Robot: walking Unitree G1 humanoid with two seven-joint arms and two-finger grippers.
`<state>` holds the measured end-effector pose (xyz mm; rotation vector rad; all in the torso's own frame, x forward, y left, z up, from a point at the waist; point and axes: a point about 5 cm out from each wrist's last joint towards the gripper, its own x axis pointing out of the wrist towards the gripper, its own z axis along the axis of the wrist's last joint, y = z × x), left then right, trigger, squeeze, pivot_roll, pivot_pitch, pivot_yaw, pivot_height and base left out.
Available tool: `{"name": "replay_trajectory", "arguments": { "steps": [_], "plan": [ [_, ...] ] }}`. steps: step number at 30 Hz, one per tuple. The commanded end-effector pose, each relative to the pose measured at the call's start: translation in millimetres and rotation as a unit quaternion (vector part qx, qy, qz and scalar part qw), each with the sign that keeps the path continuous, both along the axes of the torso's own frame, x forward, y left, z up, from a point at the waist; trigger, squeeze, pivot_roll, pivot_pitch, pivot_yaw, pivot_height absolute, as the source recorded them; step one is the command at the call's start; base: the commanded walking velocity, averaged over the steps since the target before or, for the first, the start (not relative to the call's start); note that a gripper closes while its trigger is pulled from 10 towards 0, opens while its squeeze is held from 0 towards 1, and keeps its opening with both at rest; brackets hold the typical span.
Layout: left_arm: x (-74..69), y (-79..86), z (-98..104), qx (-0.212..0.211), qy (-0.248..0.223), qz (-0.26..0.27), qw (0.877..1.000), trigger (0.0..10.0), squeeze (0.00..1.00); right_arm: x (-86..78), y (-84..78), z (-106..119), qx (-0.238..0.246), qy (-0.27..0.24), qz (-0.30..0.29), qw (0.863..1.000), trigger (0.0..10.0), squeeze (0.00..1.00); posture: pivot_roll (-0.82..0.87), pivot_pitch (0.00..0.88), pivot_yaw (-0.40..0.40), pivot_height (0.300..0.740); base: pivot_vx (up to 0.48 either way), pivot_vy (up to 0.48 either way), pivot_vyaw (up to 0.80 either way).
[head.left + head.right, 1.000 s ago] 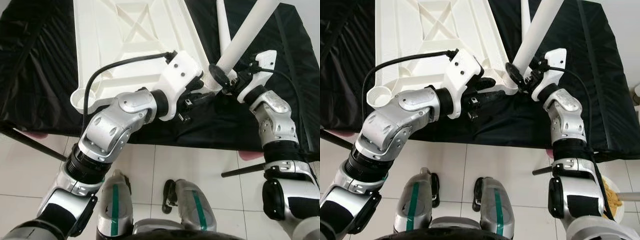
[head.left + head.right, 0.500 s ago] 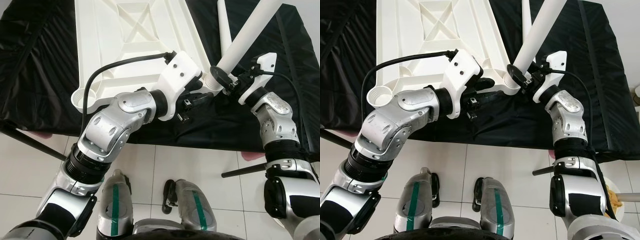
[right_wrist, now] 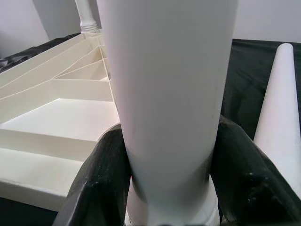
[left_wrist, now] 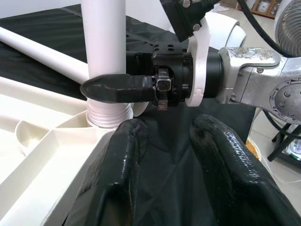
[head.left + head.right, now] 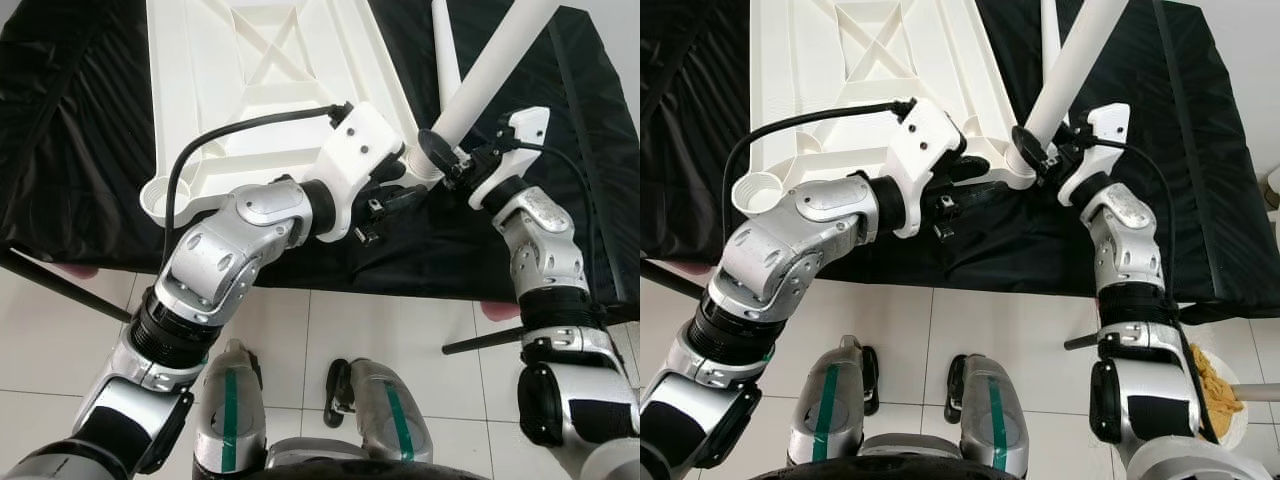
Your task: Building children table
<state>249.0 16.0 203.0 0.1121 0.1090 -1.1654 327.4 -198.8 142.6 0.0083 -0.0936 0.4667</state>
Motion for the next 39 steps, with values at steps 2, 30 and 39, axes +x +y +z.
{"name": "replay_trajectory", "arguments": {
  "steps": [2,30,39],
  "plan": [
    [-3.4,-2.5,3,-0.003,-0.001,-0.011,1.000,10.0,0.00,-1.4,0.7,4,0.018,-0.015,-0.025,0.999,10.0,0.00,0.04,0.042,-0.059,0.740,0.000,0.000,0.00],
    [-2.1,-4.9,3,-0.003,-0.004,-0.017,1.000,10.0,0.00,-13.1,45.1,7,0.069,-0.018,-0.277,0.958,10.0,0.00,0.04,0.017,-0.065,0.740,0.000,0.000,0.00],
    [-2.4,-5.4,3,-0.003,-0.004,-0.017,1.000,10.0,0.00,-17.9,53.0,2,0.070,-0.008,-0.293,0.954,10.0,0.00,0.04,0.014,-0.070,0.740,0.000,0.000,0.00]
  ]
}}
